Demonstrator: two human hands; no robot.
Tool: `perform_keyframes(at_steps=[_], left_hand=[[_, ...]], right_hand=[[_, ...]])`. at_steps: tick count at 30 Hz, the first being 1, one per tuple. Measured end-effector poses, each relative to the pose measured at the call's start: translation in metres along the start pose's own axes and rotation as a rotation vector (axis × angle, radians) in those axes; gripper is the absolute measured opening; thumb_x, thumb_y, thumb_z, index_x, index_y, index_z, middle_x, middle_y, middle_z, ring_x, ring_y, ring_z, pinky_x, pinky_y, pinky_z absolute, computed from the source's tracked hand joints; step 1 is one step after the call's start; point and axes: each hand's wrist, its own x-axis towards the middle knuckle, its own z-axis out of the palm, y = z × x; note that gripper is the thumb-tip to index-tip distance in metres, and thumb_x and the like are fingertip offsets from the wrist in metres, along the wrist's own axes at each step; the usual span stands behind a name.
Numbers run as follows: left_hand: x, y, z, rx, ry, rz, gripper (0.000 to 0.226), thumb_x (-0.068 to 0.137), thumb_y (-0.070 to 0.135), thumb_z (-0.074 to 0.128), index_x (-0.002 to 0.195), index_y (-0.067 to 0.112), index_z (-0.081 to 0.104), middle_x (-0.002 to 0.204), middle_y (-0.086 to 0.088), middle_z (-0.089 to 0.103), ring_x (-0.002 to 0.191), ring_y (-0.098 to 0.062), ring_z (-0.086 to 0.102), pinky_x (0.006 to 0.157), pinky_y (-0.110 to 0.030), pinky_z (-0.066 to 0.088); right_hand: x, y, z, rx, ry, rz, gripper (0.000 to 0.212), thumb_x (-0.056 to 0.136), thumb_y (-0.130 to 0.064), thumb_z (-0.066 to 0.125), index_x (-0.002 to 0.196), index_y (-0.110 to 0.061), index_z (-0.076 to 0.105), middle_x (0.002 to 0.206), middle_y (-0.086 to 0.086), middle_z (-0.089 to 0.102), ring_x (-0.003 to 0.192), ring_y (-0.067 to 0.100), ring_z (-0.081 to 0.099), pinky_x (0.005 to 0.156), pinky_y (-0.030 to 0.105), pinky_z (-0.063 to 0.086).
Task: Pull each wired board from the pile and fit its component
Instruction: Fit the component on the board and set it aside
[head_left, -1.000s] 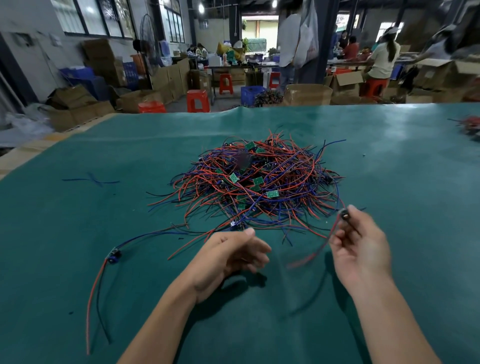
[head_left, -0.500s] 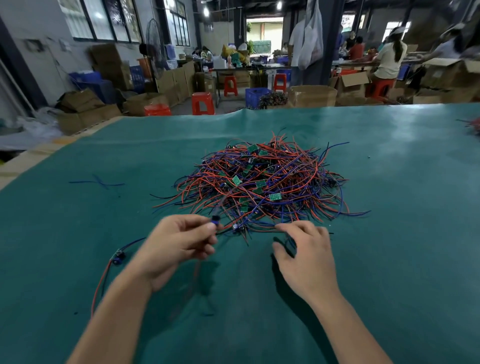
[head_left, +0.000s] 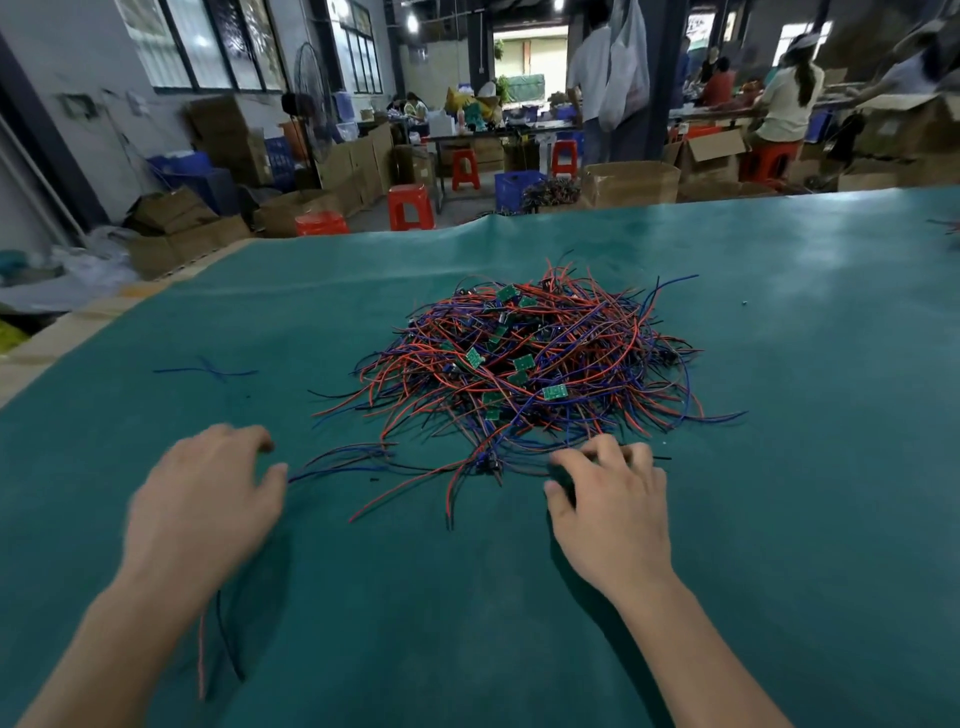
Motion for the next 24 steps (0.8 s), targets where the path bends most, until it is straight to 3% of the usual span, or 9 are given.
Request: perform_keyframes(at_steps=[3,6,11,16,20,22,24], left_hand=[[-0.010,0.064,0.016,-0.279,-0.048,0.200,0.022,0.087,0.025,0.071,0.108,0.019,0.073,0.110,-0.004,0.072,0.105,-0.029,0.066,0.093,-0.041,0.051],[-0.013,0.119,0.044,-0.393,-0.175,0.274,0.032,0.092,0.035,0.066,0.123,0.027,0.068,0.119,0.002,0.068,0.114,-0.023,0.061,0.100,-0.037,0.047],[-0.020,0.156,0.073,-0.406,-0.145,0.303,0.044,0.095,0.036,0.061,0.138,0.038,0.051,0.102,0.005,0.061,0.103,-0.023,0.059,0.084,-0.038,0.049],[-0.032,0.159,0.085,-0.533,-0.058,0.388,0.027,0.096,0.033,0.063,0.122,0.027,0.065,0.098,0.003,0.051,0.102,-0.021,0.051,0.084,-0.037,0.046],[-0.031,0.161,0.084,-0.672,0.012,0.375,0.022,0.092,0.022,0.070,0.112,0.017,0.066,0.105,0.003,0.055,0.105,-0.018,0.051,0.092,-0.026,0.040],[-0.032,0.163,0.081,-0.767,0.062,0.340,0.016,0.088,0.017,0.074,0.102,0.018,0.067,0.099,0.006,0.059,0.098,-0.015,0.055,0.087,-0.023,0.040],[-0.035,0.164,0.079,-0.919,0.115,0.216,0.015,0.085,0.016,0.078,0.092,0.021,0.066,0.089,0.010,0.064,0.086,-0.010,0.060,0.079,-0.023,0.046]], right_hand=[[0.000,0.000,-0.002,0.009,0.026,0.037,0.017,0.098,-0.042,0.054,0.110,-0.037,0.066,0.111,-0.013,0.057,0.108,0.020,0.039,0.089,0.036,0.037],[0.000,0.002,-0.002,0.032,0.051,0.042,0.014,0.100,-0.038,0.054,0.109,-0.033,0.063,0.112,-0.011,0.058,0.109,0.021,0.041,0.088,0.037,0.037],[0.001,0.005,-0.004,0.176,0.292,0.047,0.002,0.093,-0.022,0.067,0.095,-0.023,0.067,0.104,-0.003,0.062,0.104,0.028,0.048,0.081,0.043,0.040],[0.002,0.007,-0.006,0.265,0.514,-0.012,0.005,0.092,-0.016,0.068,0.095,-0.019,0.065,0.105,-0.003,0.061,0.107,0.028,0.049,0.089,0.042,0.036],[0.001,0.006,-0.009,0.362,0.625,-0.048,0.007,0.091,-0.020,0.063,0.094,-0.017,0.068,0.109,0.000,0.062,0.109,0.030,0.052,0.096,0.047,0.039],[0.001,0.004,-0.012,0.376,0.700,-0.018,0.010,0.090,-0.021,0.068,0.098,-0.016,0.070,0.116,0.005,0.061,0.115,0.030,0.052,0.101,0.052,0.039],[0.002,0.004,-0.015,0.456,0.730,0.039,0.024,0.088,-0.024,0.073,0.109,-0.014,0.066,0.126,0.010,0.057,0.122,0.029,0.050,0.106,0.049,0.038]])
